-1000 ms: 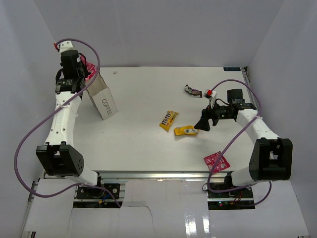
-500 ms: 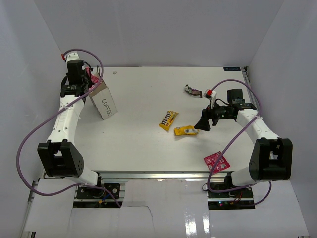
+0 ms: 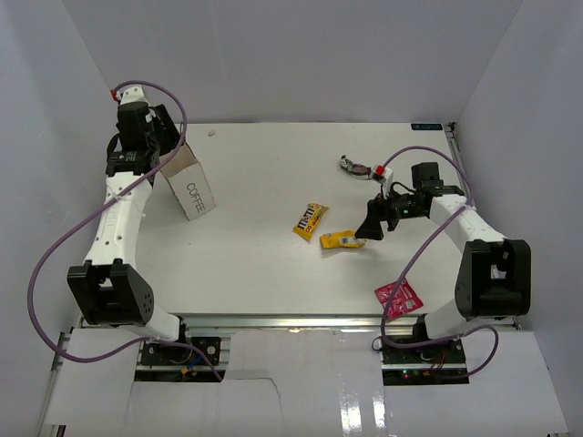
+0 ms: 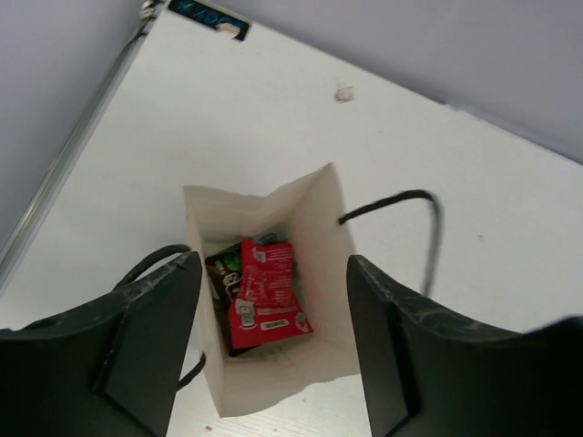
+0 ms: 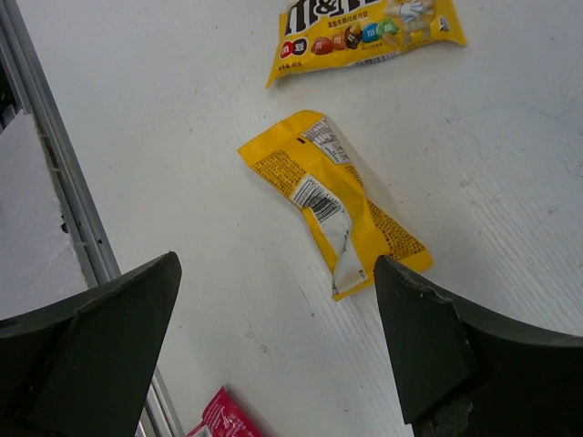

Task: Place the snacks into the paper bag

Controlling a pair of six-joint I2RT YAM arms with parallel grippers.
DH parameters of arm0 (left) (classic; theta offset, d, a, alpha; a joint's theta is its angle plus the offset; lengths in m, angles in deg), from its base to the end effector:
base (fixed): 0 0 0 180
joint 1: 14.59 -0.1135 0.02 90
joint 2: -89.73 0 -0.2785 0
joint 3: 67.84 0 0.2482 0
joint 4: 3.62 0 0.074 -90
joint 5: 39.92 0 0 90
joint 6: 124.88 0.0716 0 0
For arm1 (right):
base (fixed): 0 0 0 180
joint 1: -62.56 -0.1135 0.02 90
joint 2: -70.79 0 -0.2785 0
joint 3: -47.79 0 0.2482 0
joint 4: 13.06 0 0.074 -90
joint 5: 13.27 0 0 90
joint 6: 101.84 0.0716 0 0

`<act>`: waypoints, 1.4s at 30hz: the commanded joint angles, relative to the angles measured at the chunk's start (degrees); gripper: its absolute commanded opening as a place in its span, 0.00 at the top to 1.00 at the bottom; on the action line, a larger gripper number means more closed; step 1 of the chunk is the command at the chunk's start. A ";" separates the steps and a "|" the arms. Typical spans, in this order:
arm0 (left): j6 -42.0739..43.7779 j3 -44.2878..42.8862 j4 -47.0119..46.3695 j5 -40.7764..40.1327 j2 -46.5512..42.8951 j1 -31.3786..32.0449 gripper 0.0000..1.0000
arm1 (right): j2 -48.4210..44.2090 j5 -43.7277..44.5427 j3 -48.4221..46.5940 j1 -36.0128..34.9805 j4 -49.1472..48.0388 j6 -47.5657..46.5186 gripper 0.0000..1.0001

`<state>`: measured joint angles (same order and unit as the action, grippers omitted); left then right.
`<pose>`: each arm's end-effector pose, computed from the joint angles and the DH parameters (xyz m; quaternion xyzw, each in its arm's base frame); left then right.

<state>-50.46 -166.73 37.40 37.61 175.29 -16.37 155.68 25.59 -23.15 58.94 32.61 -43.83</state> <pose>0.3667 0.0269 0.3815 -0.1839 0.8325 0.0305 0.5217 0.2921 0.0743 0.2285 -0.3739 0.7943 0.3459 0.3312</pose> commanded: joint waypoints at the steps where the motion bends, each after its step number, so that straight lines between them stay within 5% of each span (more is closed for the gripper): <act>1: 0.19 -4.74 -1.27 10.77 -4.61 -0.06 0.23 | 3.53 1.90 -4.39 -2.70 2.67 0.96 0.08; 4: 0.02 -6.41 -2.50 20.34 -6.53 -0.06 0.14 | 5.55 4.29 -7.38 -7.53 7.42 -8.05 0.10; 9: -2.62 -3.18 -5.83 28.98 -12.16 -0.06 0.13 | 6.25 4.80 -7.04 -8.95 12.55 -42.84 0.10; 20: -17.01 10.70 -10.59 40.94 -26.40 -0.06 0.11 | 21.20 16.85 -17.14 -13.16 8.92 -50.02 0.00; 28: -36.09 19.68 -12.43 42.62 -31.67 -0.06 0.13 | 23.93 16.33 -15.65 -14.22 10.59 -47.64 0.26; 36: -35.05 17.24 -12.97 41.56 -32.30 -0.06 0.13 | 23.05 6.33 -16.26 -15.01 17.79 -45.27 0.74; 42: -33.82 14.86 -11.12 41.12 -32.73 0.02 0.13 | 21.03 -3.94 -20.74 -16.94 24.03 -44.22 0.92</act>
<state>-84.84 -149.64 25.77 78.83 144.23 -16.34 179.37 31.03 -39.98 43.27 51.21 -88.51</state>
